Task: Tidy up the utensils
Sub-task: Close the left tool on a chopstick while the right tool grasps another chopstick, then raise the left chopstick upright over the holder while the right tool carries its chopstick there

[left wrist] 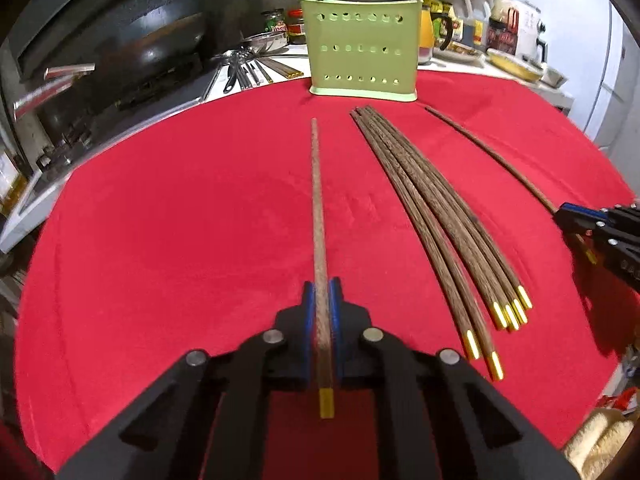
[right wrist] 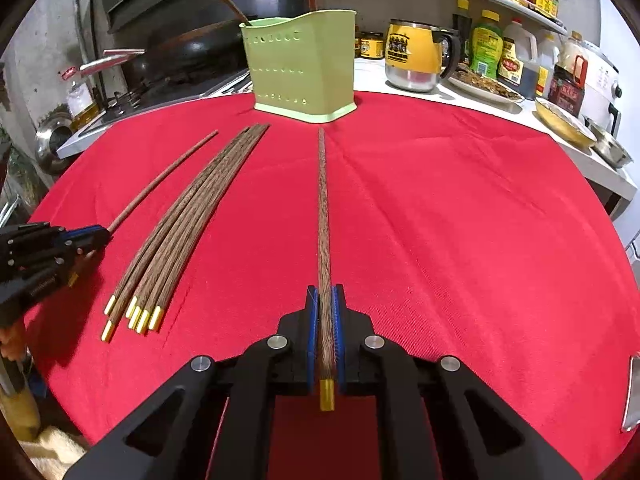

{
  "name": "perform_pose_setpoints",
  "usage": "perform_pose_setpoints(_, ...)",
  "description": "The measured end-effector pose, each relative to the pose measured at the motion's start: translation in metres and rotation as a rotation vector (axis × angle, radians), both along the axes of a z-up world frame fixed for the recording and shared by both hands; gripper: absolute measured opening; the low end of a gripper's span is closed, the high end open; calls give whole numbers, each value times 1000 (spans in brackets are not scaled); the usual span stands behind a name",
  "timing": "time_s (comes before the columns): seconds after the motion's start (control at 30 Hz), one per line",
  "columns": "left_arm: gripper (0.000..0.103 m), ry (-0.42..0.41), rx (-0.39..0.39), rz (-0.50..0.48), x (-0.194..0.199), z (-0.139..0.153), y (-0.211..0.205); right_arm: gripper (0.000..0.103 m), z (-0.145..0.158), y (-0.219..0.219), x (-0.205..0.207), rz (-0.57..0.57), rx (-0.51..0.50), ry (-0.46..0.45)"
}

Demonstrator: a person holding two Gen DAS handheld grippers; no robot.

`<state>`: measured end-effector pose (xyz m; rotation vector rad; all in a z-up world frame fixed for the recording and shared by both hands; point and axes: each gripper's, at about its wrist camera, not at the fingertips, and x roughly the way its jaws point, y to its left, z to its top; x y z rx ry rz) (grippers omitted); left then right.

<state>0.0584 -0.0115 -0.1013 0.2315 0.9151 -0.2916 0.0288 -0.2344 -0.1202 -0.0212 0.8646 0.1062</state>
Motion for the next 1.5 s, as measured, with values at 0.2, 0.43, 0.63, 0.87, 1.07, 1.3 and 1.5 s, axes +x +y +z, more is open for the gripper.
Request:
perform_pose_setpoints(0.2,35,3,-59,-6,-26,0,17,32,-1,0,-20,38,6,-12)
perform_pose_setpoints(0.43,32,-10,-67,15,-52,-1,14,31,-2,0,-41,41,9,-39)
perform_pose_setpoints(0.63,21,-28,-38,45,-49,-2,10,30,-3,2,-46,40,-7,-62)
perform_pose_setpoints(0.87,16,-54,-33,34,-43,-4,4,19,-4,2,-45,41,-5,-75)
perform_pose_setpoints(1.07,7,-79,11,26,-43,-5,3,10,-5,-1,-48,31,-6,-83)
perform_pose_setpoints(1.3,7,-121,-86,48,-43,20,20,7,10,-5,-53,8,22,-115)
perform_pose_setpoints(1.5,7,-300,-201,65,-55,85,41,7,66,-9,-63,16,58,-246)
